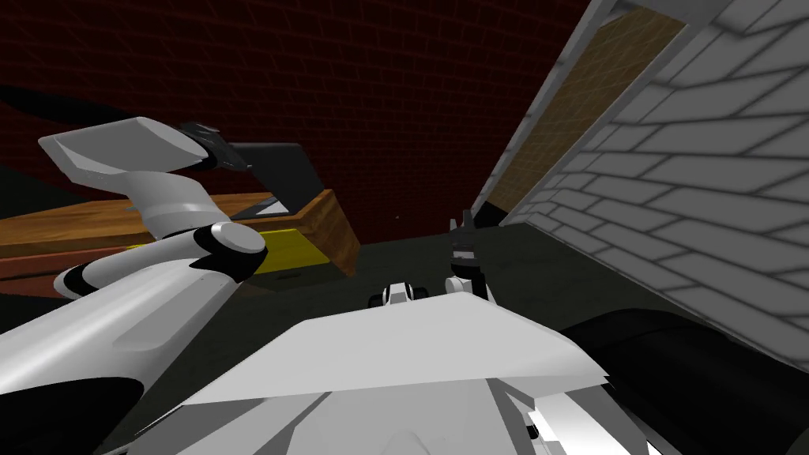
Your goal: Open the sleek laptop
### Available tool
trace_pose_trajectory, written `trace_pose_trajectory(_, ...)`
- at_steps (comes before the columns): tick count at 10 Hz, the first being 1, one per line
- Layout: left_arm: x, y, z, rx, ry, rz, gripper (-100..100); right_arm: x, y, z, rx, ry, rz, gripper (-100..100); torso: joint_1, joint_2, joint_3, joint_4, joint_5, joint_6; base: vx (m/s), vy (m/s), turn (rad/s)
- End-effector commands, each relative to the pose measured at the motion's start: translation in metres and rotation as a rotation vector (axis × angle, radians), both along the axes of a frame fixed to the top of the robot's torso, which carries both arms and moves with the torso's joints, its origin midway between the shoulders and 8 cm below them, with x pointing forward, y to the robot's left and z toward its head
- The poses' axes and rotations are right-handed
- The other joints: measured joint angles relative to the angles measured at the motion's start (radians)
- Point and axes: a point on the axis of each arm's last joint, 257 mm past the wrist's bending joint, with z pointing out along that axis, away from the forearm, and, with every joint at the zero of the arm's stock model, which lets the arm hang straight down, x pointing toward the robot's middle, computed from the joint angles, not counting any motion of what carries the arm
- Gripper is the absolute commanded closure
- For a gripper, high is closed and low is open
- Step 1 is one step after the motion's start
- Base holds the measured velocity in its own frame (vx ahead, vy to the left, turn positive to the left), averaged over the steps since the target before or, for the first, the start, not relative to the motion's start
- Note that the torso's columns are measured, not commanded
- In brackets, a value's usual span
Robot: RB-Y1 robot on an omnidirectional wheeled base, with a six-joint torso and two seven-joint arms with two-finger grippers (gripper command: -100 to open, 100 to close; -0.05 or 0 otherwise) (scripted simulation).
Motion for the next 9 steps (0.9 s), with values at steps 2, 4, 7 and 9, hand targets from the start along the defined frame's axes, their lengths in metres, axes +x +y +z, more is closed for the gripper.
trace_pose_trajectory(2,-0.036,0.061,0.022,0.025,-0.043,0.108,-100,0.0,0.0,0.0,0.0,0.0,0.0,0,-0.001,0.002,0.001,0.001,0.0,-0.001,-0.108,-0.016,-0.328)
trace_pose_trajectory(4,-0.031,0.063,0.003,0.002,-0.008,0.103,-100,0.0,0.0,0.0,0.0,0.0,0.0,0,0.001,0.0,0.001,0.001,0.0,-0.003,-0.034,-0.002,-0.011)
trace_pose_trajectory(7,-0.05,0.101,-0.001,-0.007,-0.004,0.164,-100,0.0,0.0,0.0,0.0,0.0,0.0,0,0.0,0.003,0.002,0.001,0.0,0.0,-0.054,0.001,-0.232)
trace_pose_trajectory(9,-0.03,0.065,-0.003,-0.005,0.004,0.103,100,0.0,0.0,0.0,0.0,0.0,0.0,0,0.0,0.0,0.001,0.001,0.0,-0.002,0.012,0.013,0.158)
